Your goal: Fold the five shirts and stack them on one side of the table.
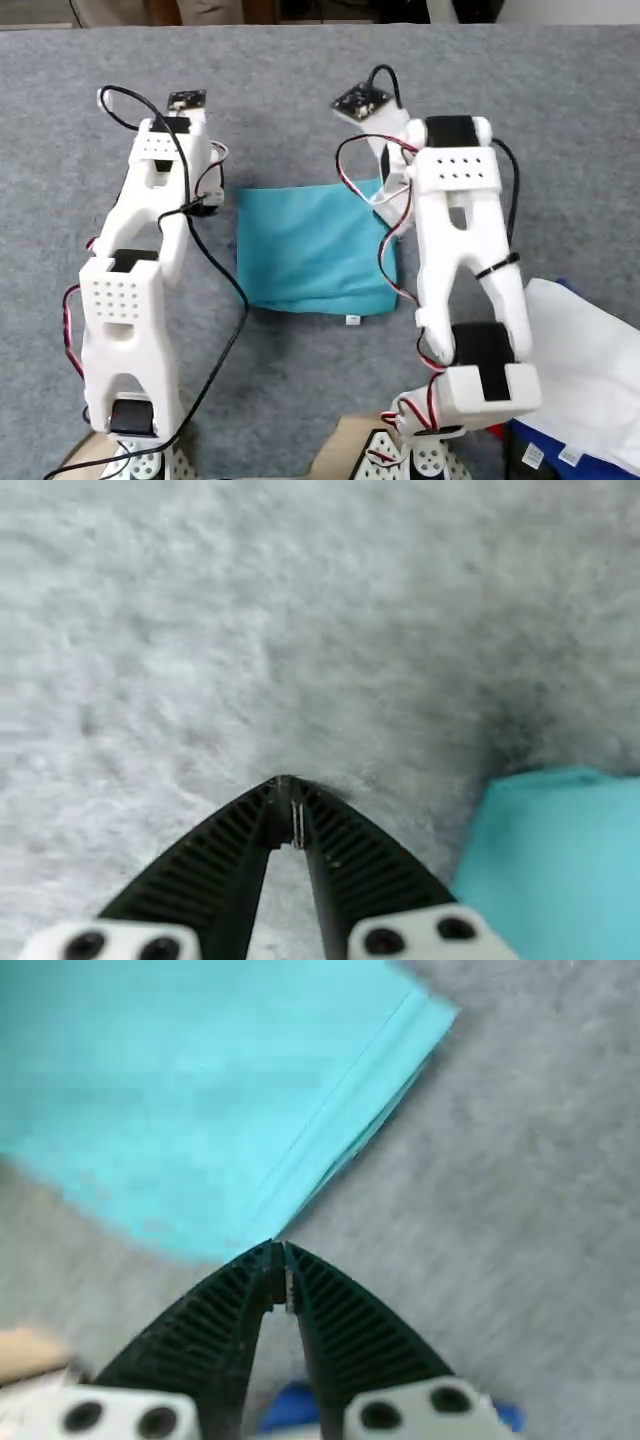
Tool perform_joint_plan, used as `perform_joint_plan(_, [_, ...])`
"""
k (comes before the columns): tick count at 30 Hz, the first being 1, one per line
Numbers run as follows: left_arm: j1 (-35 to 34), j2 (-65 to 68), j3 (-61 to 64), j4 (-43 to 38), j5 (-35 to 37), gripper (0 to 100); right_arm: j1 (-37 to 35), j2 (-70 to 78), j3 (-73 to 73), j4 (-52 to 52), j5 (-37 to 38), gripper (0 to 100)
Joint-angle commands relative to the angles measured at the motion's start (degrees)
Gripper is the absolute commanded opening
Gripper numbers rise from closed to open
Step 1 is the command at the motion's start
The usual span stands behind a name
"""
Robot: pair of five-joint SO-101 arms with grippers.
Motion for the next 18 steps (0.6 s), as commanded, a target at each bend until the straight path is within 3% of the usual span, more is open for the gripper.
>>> perform_joint_plan(1, [-3.52, -1.01, -2.55, -1.58, -0.53, 2, 1.8, -4.97, -1.98, 7.47, 0.09, 0.5])
perform_joint_plan(6, [-3.96, -1.19, -2.46, -2.29, -0.53, 2, 7.25, -16.48, 9.89, 7.38, 0.09, 0.5])
perform_joint_plan(12, [-3.87, -1.19, -2.46, -2.37, -0.26, 2, 6.11, -37.23, 31.52, 6.95, -0.7, 0.5])
perform_joint_plan(18, [-3.08, -1.1, -2.46, -2.37, -0.26, 2, -0.31, -47.69, 49.01, -7.21, -18.37, 0.5])
